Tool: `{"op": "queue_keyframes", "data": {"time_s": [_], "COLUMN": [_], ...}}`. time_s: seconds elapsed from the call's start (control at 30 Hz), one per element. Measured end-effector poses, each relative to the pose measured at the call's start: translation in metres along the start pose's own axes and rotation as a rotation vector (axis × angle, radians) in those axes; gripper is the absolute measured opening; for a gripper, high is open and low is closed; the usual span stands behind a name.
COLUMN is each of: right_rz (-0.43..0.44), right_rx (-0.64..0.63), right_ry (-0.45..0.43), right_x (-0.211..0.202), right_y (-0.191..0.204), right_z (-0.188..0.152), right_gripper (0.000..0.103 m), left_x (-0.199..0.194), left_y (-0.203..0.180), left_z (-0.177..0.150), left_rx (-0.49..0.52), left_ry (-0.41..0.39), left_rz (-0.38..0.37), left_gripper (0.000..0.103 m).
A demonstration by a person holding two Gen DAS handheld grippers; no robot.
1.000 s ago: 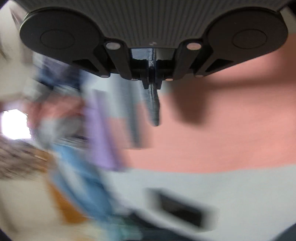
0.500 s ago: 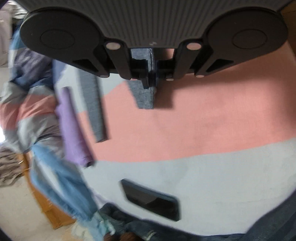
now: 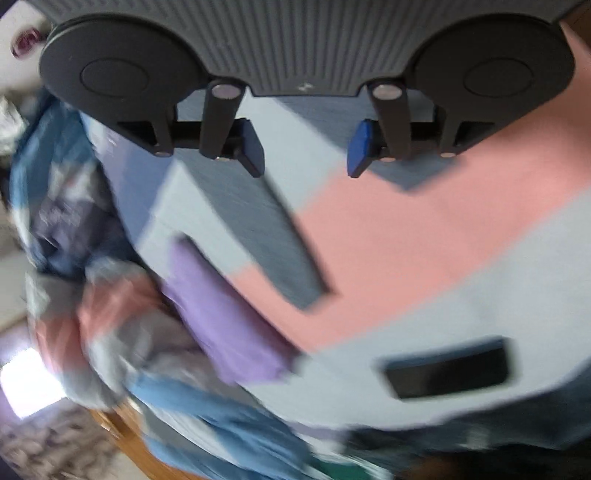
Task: Fold clothes
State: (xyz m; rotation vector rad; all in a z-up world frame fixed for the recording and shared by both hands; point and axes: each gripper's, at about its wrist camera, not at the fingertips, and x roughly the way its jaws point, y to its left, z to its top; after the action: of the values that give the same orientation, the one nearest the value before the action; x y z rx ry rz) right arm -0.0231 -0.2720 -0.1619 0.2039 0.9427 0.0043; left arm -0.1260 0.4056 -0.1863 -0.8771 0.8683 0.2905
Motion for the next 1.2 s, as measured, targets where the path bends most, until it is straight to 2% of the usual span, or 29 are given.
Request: {"op": "queue_keyframes", "data": {"time_s": [0.1, 0.17, 0.2, 0.23, 0.3, 0.37, 0.53, 0.63, 0.67, 0.7, 0.83, 0.9, 0.97, 1.03, 1.1, 1.2], "right_rz": [0.061, 0.093, 0.116, 0.147, 0.189, 0.196, 0.178, 0.100, 0.053, 0.001, -0.071, -0.023, 0.051, 0.084, 0.107, 0.145], "right_rx": [-0.199, -0.248, -0.246, -0.242, -0.270, -0.299, -0.296, -0.214, -0.194, -0.179, -0.093, -0.089, -0.111, -0.130, -0.131, -0.072], "right_ry": [0.082, 0.131, 0.146, 0.150, 0.160, 0.162, 0.078, -0.002, -0.031, -0.046, 0.006, 0.030, 0.027, 0.033, 0.054, 0.119], "right_x": [0.050, 0.072, 0.079, 0.081, 0.080, 0.076, 0.053, 0.041, 0.041, 0.045, 0.072, 0.072, 0.061, 0.053, 0.053, 0.068], "right_y": [0.019, 0.022, 0.021, 0.020, 0.021, 0.023, 0.020, 0.007, 0.005, 0.003, -0.020, -0.020, -0.013, -0.010, -0.013, -0.020], "right_z": [0.025, 0.034, 0.037, 0.039, 0.043, 0.046, 0.065, 0.082, 0.087, 0.093, 0.114, 0.114, 0.104, 0.091, 0.076, 0.058], "right_gripper": [0.059, 0.059, 0.052, 0.035, 0.013, 0.012, 0.010, 0.009, 0.001, 0.000, 0.000, 0.001, 0.012, 0.045, 0.050, 0.050], "left_x": [0.017, 0.031, 0.034, 0.039, 0.049, 0.053, 0.071, 0.077, 0.076, 0.077, 0.082, 0.080, 0.083, 0.088, 0.094, 0.105], "left_y": [-0.027, -0.042, -0.049, -0.055, -0.073, -0.084, -0.114, -0.135, -0.138, -0.140, -0.148, -0.150, -0.154, -0.158, -0.160, -0.163], "left_z": [-0.014, -0.027, -0.034, -0.041, -0.055, -0.071, -0.097, -0.105, -0.108, -0.109, -0.119, -0.123, -0.127, -0.130, -0.134, -0.138], "left_rx": [0.004, 0.008, 0.014, 0.023, 0.066, 0.108, 0.200, 0.267, 0.284, 0.299, 0.325, 0.322, 0.335, 0.376, 0.428, 0.482], "left_ry": [0.039, 0.067, 0.085, 0.107, 0.140, 0.165, 0.208, 0.199, 0.198, 0.201, 0.216, 0.225, 0.243, 0.265, 0.278, 0.308], "left_rz": [-0.062, -0.092, -0.104, -0.113, -0.105, -0.091, -0.031, 0.012, 0.016, 0.019, 0.043, 0.043, 0.041, 0.069, 0.099, 0.115], "left_gripper": [0.060, 0.066, 0.069, 0.073, 0.079, 0.087, 0.098, 0.103, 0.103, 0.103, 0.103, 0.103, 0.103, 0.103, 0.103, 0.103]}}
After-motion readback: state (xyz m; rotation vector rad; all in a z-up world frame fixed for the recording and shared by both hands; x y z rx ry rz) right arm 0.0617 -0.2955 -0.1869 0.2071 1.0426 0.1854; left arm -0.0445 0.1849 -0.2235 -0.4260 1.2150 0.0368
